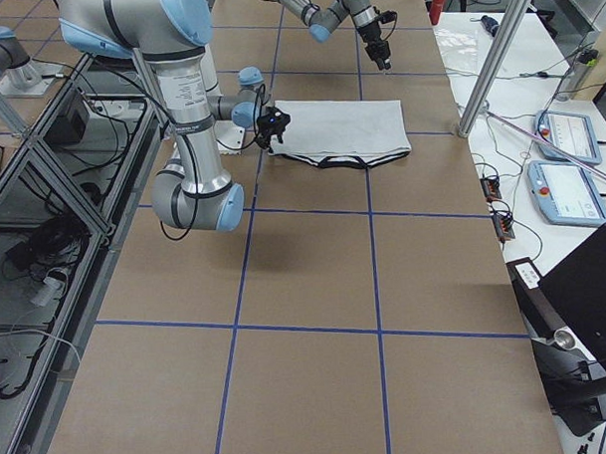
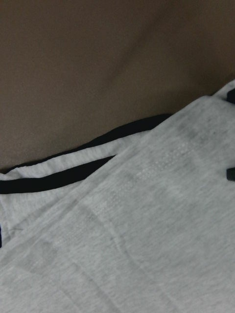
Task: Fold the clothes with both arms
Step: 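Move the left gripper down to the shirt's near corner beside the right gripper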
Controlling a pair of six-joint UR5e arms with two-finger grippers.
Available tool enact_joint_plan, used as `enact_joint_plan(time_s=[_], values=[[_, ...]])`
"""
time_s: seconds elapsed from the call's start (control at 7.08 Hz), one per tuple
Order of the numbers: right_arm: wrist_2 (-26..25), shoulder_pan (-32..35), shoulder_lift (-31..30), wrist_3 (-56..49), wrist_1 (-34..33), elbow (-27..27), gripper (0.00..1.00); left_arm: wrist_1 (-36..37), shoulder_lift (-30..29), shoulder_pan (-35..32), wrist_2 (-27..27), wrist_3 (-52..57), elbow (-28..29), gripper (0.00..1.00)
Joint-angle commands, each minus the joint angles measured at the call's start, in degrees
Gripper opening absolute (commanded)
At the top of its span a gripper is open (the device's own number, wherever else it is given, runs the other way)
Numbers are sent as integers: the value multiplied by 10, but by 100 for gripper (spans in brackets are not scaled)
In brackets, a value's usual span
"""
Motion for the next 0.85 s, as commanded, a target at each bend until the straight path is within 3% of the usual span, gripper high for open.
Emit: enact_joint_plan(time_s=[0.0, 0.28, 0.42, 0.71], values=[[10, 10, 0, -4, 1, 1, 0, 0, 0, 0, 1, 0, 0, 56], [13, 34, 5, -1, -1, 3, 0, 0, 1, -1, 1, 0, -3, 56], [61, 65, 5, -1, 2, 22, 0, 2, 4, -1, 1, -7, -19, 57], [65, 67, -2, 6, -1, 38, 0, 1, 39, 13, 2, -73, -70, 59]])
